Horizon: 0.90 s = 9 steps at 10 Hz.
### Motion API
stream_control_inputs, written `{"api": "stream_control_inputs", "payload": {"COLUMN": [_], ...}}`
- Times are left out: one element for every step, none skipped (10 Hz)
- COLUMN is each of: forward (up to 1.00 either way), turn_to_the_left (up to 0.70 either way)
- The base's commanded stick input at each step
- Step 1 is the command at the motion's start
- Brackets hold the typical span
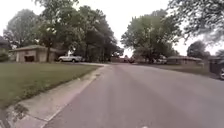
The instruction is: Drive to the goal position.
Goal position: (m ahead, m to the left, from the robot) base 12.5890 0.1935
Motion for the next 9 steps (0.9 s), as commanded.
{"api": "stream_control_inputs", "payload": {"forward": [0.70, 0.70, 0.70, 0.70, 0.70, 0.70, 0.70, 0.70, 0.70], "turn_to_the_left": [0.00, 0.00, 0.00, 0.00, 0.00, 0.00, 0.00, 0.00, 0.00]}}
